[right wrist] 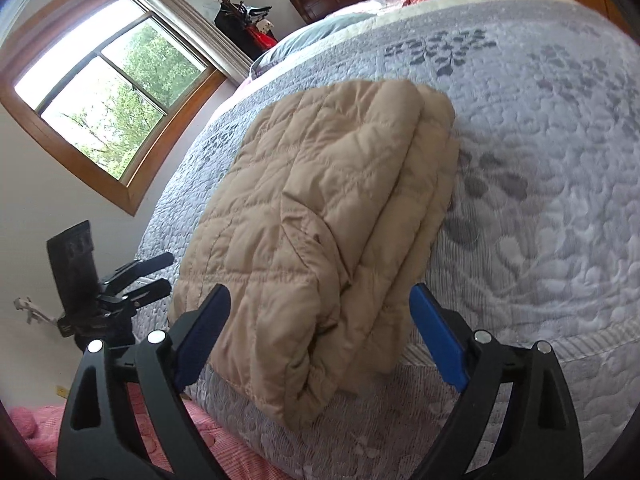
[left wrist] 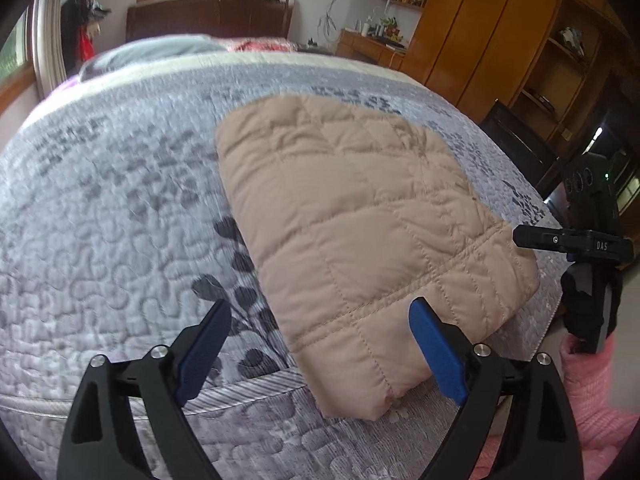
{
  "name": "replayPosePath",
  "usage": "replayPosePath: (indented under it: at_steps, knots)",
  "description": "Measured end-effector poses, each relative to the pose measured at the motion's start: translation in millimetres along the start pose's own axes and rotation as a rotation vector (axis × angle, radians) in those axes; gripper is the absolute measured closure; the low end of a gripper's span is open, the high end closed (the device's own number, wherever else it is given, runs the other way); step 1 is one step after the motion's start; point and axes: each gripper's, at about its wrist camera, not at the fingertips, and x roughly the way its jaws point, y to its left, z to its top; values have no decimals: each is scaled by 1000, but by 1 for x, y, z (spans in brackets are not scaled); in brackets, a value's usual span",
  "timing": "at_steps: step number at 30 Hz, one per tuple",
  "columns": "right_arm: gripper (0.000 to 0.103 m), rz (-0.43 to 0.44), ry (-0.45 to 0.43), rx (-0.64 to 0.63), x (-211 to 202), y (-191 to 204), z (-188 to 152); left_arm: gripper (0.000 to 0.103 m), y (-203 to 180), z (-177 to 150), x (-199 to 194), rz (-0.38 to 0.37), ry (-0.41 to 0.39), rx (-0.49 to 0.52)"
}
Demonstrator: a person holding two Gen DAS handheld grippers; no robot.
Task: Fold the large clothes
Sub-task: 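Slide both open grippers under the end of the folded beige coat, then lift the coat end with both grippers and roll it over the stack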
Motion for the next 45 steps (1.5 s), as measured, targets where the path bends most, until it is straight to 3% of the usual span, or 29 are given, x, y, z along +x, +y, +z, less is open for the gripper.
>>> replayPosePath:
  at_steps: [11,18,22,27,30,36,45]
  knots:
    - [7,124,75,102,37,-27,3,8,33,11,50,-282,119,-151]
    - [2,192,99,137,48,-44,8,3,38,19,80,-381,157,-187]
    - [4,183,90,107,48,-40,8,3,38,21,88,-388,157,-201]
    - [39,140,66,40,39,-29,5,23,24,23,74,-324,100,-142]
    - [51,125,33,-25,30,-16,1,32,11,22,60,-264,45,-88]
    - [62,112,-12,-91,11,8,-7,41,-5,21,31,-235,-29,-35]
    - [64,69,-76,-212,-11,55,6,44,-8,31,-3,-254,-125,-10]
